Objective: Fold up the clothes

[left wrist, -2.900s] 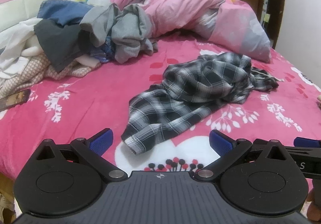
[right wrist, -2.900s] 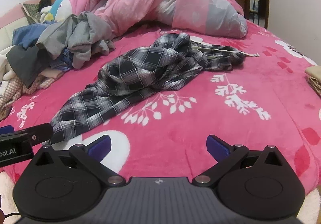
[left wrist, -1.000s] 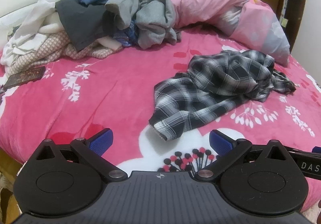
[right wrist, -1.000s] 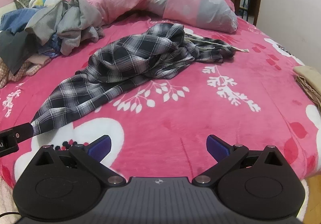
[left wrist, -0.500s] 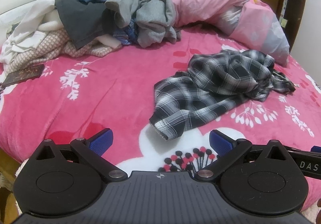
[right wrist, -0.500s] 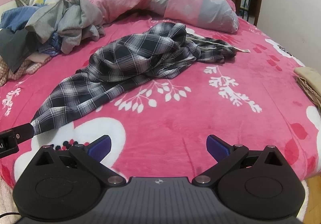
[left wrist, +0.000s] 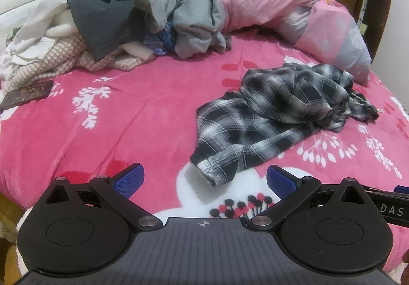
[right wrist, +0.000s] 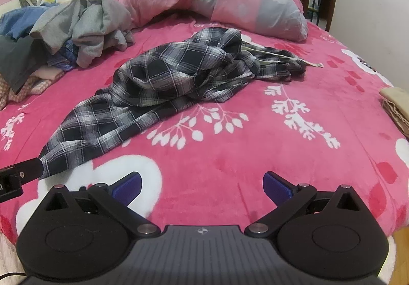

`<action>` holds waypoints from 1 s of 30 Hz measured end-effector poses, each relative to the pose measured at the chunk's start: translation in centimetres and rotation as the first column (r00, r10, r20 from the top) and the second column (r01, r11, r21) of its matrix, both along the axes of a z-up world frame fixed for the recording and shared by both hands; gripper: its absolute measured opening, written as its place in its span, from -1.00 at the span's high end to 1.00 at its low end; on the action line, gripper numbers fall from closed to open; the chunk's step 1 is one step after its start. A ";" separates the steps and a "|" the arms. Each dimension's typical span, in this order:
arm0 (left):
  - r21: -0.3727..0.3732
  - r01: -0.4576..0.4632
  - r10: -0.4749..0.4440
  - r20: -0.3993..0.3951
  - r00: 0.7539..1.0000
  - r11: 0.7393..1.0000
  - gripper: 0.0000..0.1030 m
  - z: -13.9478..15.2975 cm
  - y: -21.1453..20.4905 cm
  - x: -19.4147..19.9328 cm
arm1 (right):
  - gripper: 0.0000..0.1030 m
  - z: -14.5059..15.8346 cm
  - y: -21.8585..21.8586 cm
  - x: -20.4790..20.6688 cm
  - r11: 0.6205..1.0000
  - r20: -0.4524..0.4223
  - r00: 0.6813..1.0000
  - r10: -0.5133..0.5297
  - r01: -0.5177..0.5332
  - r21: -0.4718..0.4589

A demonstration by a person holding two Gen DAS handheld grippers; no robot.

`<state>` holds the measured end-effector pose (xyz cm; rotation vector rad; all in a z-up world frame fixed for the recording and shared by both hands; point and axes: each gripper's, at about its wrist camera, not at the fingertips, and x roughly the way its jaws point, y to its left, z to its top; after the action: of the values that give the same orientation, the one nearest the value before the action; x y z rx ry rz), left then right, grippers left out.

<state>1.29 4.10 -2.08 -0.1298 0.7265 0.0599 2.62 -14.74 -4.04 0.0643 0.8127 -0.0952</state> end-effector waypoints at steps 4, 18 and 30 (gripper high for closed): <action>-0.005 0.002 -0.002 -0.006 1.000 1.000 -1.00 -0.2 0.1 0.7 | -1.00 -0.1 0.0 0.7 1.000 -0.004 1.000 0.001 -0.001 0.004; -0.159 0.017 -0.012 0.035 0.999 0.987 -1.00 -2.8 2.0 5.0 | -1.00 -1.7 -3.7 3.9 0.975 0.185 0.974 0.133 -0.162 0.152; -0.045 0.077 -0.079 -0.022 0.997 0.996 -0.43 -5.6 1.8 10.2 | -0.69 0.9 -2.5 17.6 0.902 0.351 0.879 0.323 -0.398 0.168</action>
<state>11.48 5.86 -7.69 -0.1428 0.7561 -0.0291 20.25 -17.25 -3.11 0.1465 0.4993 0.3640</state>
